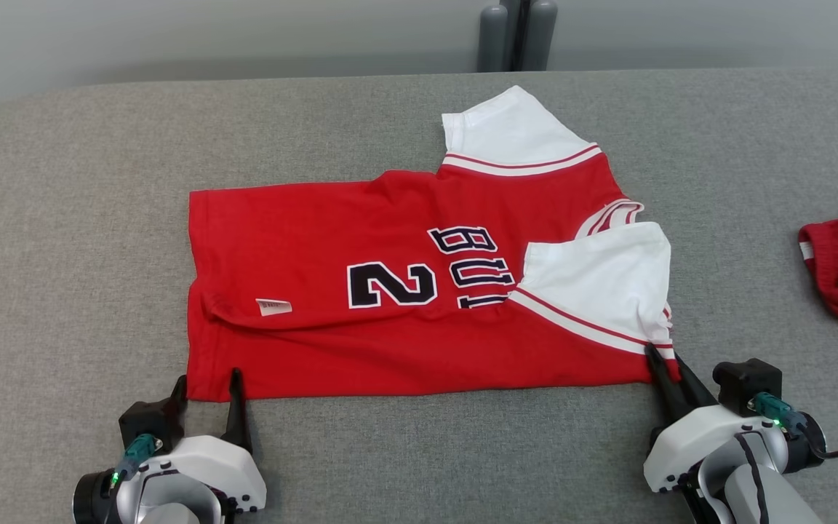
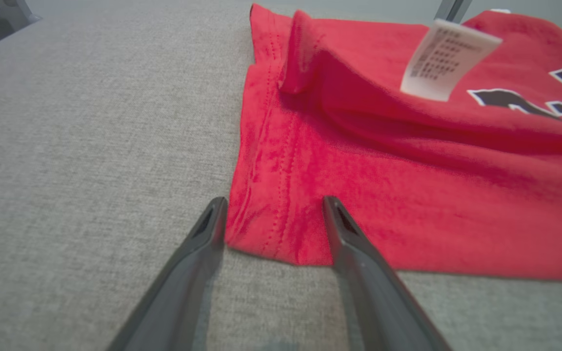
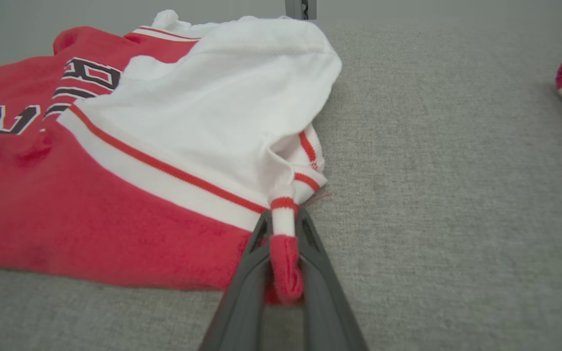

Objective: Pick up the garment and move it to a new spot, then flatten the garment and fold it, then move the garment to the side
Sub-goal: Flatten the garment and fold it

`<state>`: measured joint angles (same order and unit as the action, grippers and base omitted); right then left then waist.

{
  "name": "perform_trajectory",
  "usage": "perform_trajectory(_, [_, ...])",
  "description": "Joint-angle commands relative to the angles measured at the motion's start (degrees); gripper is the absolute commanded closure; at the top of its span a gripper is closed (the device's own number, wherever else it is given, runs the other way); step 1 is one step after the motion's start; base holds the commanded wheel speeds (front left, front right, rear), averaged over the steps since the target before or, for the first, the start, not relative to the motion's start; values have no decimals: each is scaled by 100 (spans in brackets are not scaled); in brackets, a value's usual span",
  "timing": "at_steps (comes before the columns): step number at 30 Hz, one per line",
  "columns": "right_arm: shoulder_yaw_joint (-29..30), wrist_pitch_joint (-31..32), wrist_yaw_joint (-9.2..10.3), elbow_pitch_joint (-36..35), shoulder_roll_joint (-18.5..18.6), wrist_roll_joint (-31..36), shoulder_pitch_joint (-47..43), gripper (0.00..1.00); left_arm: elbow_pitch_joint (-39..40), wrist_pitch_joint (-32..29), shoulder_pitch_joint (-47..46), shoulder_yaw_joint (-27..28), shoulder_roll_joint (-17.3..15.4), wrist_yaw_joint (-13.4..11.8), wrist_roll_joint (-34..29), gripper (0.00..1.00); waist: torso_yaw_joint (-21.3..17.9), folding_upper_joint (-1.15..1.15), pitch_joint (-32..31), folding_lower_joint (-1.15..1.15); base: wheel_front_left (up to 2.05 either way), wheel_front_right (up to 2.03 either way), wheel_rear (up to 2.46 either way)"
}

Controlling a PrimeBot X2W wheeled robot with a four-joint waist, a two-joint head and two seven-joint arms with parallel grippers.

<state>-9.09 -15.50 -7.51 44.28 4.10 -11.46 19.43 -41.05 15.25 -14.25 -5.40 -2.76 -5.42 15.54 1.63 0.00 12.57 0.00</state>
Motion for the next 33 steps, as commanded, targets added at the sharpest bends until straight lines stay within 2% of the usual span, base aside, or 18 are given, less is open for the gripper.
perform_trajectory(1, [-33, 64, 3, 83, 44, -59, -49, 100, -157, -23, -64, 15, -27, 56, 29, 53, -17, 0, -2, 0, 0, 0, 0])
perform_trajectory(2, [-43, 63, 4, 72, 54, -86, -48, 100, -231, -30, -92, 6, -23, 95, 43, 100, -27, 0, -8, 0, 0, 0, 0])
perform_trajectory(9, [106, 42, 5, -32, 118, -284, -204, 100, -448, -27, 75, -48, -35, 162, 150, 100, -61, 0, -317, 0, 0, 0, 0])
perform_trajectory(13, [241, 36, 5, -83, 141, -386, -446, 100, -429, -24, 341, 29, -40, 173, 150, 100, -75, 0, -707, 0, 0, 0, 0])
perform_trajectory(20, [98, 36, 5, -151, 110, -591, -1120, 100, -169, -13, 1086, 102, -44, 245, -115, 100, -129, 0, -1348, 0, 0, 0, 0])
perform_trajectory(28, [77, 35, 5, -345, 108, -803, -1611, 100, -37, -13, 1627, 116, -43, 203, -70, 100, -114, 0, -1503, 0, 0, 0, 0])
perform_trajectory(29, [146, 35, 5, -386, 112, -814, -1606, 37, 12, -13, 1615, 111, -45, 161, -132, 100, -107, 0, -1479, 0, 0, 0, 0])
perform_trajectory(30, [217, 35, 5, -413, 114, -798, -1577, 0, 83, -13, 1580, 120, -45, 136, -168, 54, -93, 0, -1450, 0, 0, 0, 0])
perform_trajectory(31, [253, 35, 4, -416, 108, -775, -1537, 0, 125, -13, 1528, 126, -44, 123, -188, 5, -78, 0, -1417, 0, 0, 0, 0])
perform_trajectory(32, [314, 35, 3, -476, 115, -730, -1461, 0, 193, -13, 1457, 131, -36, 114, -194, 0, -65, 0, -1381, 0, 0, 0, 0])
perform_trajectory(33, [365, 35, 2, -535, 129, -660, -1370, 0, 264, -13, 1373, 156, -33, 104, -191, 0, -54, 0, -1339, 0, 0, 0, 0])
